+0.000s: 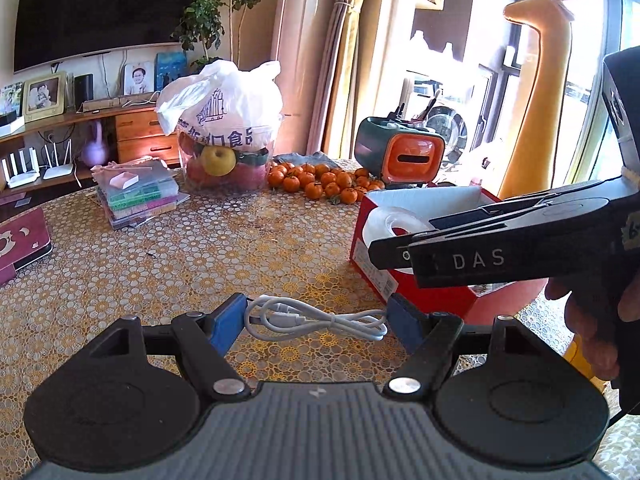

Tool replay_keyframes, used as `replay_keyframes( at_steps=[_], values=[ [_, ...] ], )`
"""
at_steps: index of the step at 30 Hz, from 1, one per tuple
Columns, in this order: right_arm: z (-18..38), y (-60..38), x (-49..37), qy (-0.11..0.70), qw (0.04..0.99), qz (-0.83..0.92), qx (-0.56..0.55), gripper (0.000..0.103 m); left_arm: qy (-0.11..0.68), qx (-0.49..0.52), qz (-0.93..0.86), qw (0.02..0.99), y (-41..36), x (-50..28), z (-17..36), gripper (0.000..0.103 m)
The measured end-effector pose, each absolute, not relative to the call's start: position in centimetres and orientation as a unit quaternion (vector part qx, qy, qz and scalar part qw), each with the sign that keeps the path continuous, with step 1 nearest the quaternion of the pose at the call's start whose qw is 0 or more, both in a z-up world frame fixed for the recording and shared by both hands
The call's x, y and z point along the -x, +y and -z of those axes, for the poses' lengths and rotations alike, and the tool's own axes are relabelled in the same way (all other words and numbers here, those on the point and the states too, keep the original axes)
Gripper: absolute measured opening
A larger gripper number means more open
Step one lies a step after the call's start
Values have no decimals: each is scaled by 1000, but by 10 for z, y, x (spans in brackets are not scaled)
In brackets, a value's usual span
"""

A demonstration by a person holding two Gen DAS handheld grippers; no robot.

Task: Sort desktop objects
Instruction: 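Lift and carry the cable and tape roll over the red shoebox with both tools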

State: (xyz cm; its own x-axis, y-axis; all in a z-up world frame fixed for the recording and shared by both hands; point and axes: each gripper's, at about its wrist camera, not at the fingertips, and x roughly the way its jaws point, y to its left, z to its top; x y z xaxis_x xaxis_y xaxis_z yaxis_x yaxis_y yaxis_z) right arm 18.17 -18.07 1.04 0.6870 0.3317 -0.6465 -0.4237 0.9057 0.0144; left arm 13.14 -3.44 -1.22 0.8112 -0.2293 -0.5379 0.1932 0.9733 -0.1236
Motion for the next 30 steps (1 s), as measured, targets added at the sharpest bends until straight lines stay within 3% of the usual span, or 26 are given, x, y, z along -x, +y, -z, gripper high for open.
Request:
replay_keyframes(
  at_steps=[15,30],
  values=[
    [-22,-272,-144,320,933,-161,35,58,276,9,164,947,-97,-124,-11,77],
    [-25,-347,-149,309,944,-109,33,59,265,-24,209,941,-157,-164,-33,77]
  ],
)
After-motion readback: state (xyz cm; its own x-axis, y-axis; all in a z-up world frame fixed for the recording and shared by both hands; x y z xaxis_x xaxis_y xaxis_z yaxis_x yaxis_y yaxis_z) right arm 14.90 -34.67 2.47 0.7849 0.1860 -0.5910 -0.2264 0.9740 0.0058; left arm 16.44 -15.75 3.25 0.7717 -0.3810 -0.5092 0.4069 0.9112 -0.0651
